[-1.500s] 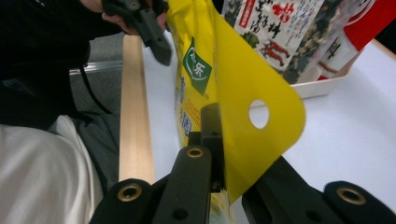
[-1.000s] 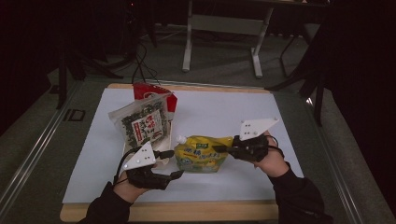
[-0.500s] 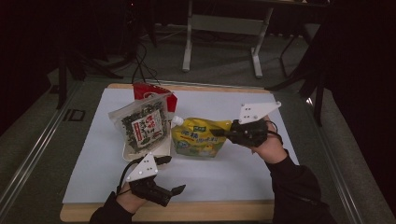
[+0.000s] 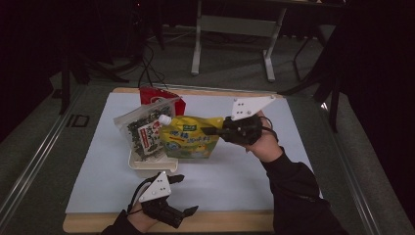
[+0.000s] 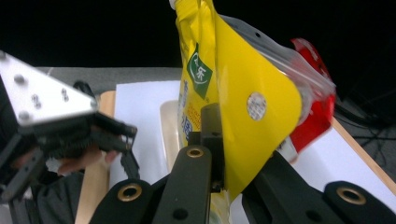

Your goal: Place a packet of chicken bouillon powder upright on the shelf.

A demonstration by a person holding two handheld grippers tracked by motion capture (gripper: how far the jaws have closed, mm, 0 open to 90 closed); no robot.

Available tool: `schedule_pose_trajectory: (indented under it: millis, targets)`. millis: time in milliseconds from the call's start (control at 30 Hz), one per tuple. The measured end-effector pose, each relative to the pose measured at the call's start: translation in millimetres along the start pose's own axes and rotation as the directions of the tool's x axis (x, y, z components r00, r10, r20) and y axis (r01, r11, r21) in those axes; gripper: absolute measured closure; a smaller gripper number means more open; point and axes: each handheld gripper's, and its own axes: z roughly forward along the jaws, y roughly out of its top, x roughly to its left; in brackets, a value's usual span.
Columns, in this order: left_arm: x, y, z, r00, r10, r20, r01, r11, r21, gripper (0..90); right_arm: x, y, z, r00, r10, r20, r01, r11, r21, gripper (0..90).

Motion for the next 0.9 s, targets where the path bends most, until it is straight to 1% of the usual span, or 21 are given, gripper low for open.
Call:
schedule_pose_trajectory:
  millis: [133,300,367,433,533,633,867,900]
  targets:
    - [-3.1,-4.5,4.9,0.9999,-0.006,0.016,0.005,0.9999,0.012,2.0,-1.8,6.7,14.1,0.9999,0.002,-0.017,-0.002,1.0,-0.015,90.0]
    - [-6.9,-9.2,10.6,0.9992,0.0,0.039,-0.002,0.9995,0.031,2.0,-2.4,11.9,35.6,0.9988,0.0,-0.049,-0.002,1.0,-0.03,90.0]
    - [-7.6,-10.0,11.4,0.999,0.003,0.045,-0.004,0.9994,0.035,2.0,-2.5,13.6,44.5,0.9971,0.001,-0.076,-0.004,0.999,-0.036,90.0]
    - [-7.5,-10.5,10.9,0.999,-0.005,0.045,0.004,0.9995,0.032,2.0,-3.0,15.2,53.1,0.9962,0.0,-0.088,-0.003,0.999,-0.037,90.0]
    - [-6.8,-10.7,9.1,0.9991,-0.006,0.042,0.004,0.9996,0.029,2.0,-1.9,16.6,65.7,0.9939,-0.002,-0.11,-0.002,0.999,-0.037,90.0]
    - [-6.2,-10.9,8.0,0.9991,-0.009,0.042,0.008,0.9997,0.025,1.9,0.2,16.7,77.4,0.9923,-0.013,-0.123,0.009,0.999,-0.033,90.0]
    - [-6.0,-11.1,6.9,0.9993,-0.008,0.037,0.007,0.9997,0.024,2.0,2.0,11.4,102.5,0.986,0.002,-0.167,-0.006,1.0,-0.024,90.0]
    - [-5.9,-11.3,6.6,0.9993,-0.009,0.036,0.008,0.9997,0.022,2.0,2.7,10.4,105.3,0.9857,-0.003,-0.168,-0.001,1.0,-0.021,90.0]
